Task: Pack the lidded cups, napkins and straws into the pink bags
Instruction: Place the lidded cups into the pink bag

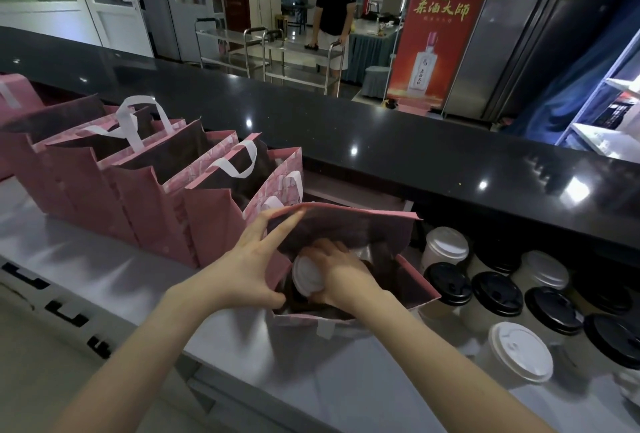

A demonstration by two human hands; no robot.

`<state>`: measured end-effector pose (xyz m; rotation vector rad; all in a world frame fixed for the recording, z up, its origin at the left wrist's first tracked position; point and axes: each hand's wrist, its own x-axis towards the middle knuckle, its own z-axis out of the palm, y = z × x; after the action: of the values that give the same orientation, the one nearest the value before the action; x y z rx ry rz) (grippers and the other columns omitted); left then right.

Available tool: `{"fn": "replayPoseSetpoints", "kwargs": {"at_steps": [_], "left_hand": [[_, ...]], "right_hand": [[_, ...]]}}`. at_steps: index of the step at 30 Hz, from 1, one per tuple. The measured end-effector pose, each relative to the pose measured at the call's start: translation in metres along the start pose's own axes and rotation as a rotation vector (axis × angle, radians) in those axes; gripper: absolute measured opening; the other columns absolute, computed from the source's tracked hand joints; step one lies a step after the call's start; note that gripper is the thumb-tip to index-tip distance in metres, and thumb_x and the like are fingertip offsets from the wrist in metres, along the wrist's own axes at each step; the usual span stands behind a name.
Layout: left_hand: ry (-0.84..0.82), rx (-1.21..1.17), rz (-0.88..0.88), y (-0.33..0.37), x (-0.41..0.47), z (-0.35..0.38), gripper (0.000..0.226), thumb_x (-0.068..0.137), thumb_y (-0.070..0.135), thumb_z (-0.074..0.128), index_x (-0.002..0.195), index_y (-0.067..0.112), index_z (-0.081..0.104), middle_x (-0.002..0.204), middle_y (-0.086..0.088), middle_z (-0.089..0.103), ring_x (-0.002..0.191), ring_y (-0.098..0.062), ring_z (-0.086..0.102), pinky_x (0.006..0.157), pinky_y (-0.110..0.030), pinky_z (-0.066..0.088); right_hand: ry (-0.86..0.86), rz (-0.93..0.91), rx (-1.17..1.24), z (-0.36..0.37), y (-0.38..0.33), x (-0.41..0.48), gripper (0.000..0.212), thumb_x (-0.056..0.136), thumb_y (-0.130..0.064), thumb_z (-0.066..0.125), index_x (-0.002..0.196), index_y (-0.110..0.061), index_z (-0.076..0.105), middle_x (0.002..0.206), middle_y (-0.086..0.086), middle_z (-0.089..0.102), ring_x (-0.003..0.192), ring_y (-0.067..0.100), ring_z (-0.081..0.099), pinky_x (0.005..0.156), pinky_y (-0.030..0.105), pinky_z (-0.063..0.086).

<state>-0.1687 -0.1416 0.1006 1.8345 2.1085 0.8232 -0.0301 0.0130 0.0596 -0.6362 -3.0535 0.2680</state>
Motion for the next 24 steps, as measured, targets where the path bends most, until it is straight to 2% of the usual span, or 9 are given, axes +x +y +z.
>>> {"fn": "replayPoseSetpoints", "kwargs": {"at_steps": [5, 12, 15, 18, 22, 24], "left_hand": [[-0.005, 0.009, -0.001, 0.004, -0.001, 0.003, 0.125, 0.054, 0.028, 0.078, 0.146, 0.056, -0.002, 0.147, 0.020, 0.003, 0.140, -0.009, 0.014, 0.100, -0.035, 0.048], [-0.008, -0.001, -0.014, 0.008, 0.004, 0.006, 0.125, 0.053, 0.029, 0.077, 0.144, 0.061, -0.004, 0.145, 0.025, 0.003, 0.139, -0.005, 0.013, 0.100, -0.041, 0.048], [-0.017, 0.018, -0.002, 0.007, 0.006, 0.010, 0.124, 0.054, 0.031, 0.076, 0.143, 0.061, -0.005, 0.145, 0.025, 0.004, 0.138, -0.006, 0.014, 0.100, -0.041, 0.048], [-0.016, 0.017, -0.002, 0.005, 0.006, 0.012, 0.123, 0.055, 0.032, 0.075, 0.144, 0.060, -0.004, 0.145, 0.024, 0.005, 0.138, -0.007, 0.014, 0.101, -0.042, 0.047], [0.028, -0.040, 0.000, 0.004, 0.008, 0.013, 0.122, 0.057, 0.029, 0.077, 0.143, 0.061, -0.002, 0.143, 0.026, 0.005, 0.137, -0.005, 0.014, 0.106, -0.029, 0.037], [0.047, -0.062, -0.007, 0.005, 0.009, 0.014, 0.120, 0.059, 0.029, 0.077, 0.143, 0.063, -0.002, 0.141, 0.026, 0.006, 0.134, -0.011, 0.020, 0.103, -0.030, 0.042]], "right_hand": [[-0.039, 0.049, 0.030, 0.012, 0.001, 0.000, 0.072, 0.079, -0.024, 0.069, 0.141, -0.029, 0.033, 0.139, 0.001, 0.030, 0.127, 0.029, 0.029, 0.090, 0.051, 0.047], [-0.067, 0.068, 0.038, 0.019, 0.005, 0.016, 0.068, 0.081, -0.021, 0.069, 0.139, -0.029, 0.037, 0.139, 0.001, 0.035, 0.127, 0.029, 0.034, 0.100, 0.046, 0.042], [-0.078, 0.073, 0.038, 0.024, 0.003, 0.023, 0.064, 0.083, -0.018, 0.067, 0.139, -0.028, 0.038, 0.141, 0.002, 0.036, 0.128, 0.029, 0.035, 0.103, 0.045, 0.040], [-0.094, 0.062, 0.050, 0.023, 0.004, 0.025, 0.069, 0.082, -0.018, 0.069, 0.142, -0.027, 0.037, 0.145, 0.003, 0.034, 0.133, 0.029, 0.032, 0.108, 0.042, 0.035], [-0.126, -0.001, 0.080, 0.009, 0.006, 0.010, 0.078, 0.082, -0.030, 0.072, 0.148, -0.027, 0.029, 0.155, 0.003, 0.022, 0.141, 0.027, 0.022, 0.115, 0.034, 0.022], [-0.067, -0.024, 0.123, -0.004, 0.006, -0.008, 0.072, 0.087, -0.035, 0.066, 0.148, -0.030, 0.028, 0.159, 0.000, 0.016, 0.143, 0.024, 0.019, 0.116, 0.035, 0.023]]}}
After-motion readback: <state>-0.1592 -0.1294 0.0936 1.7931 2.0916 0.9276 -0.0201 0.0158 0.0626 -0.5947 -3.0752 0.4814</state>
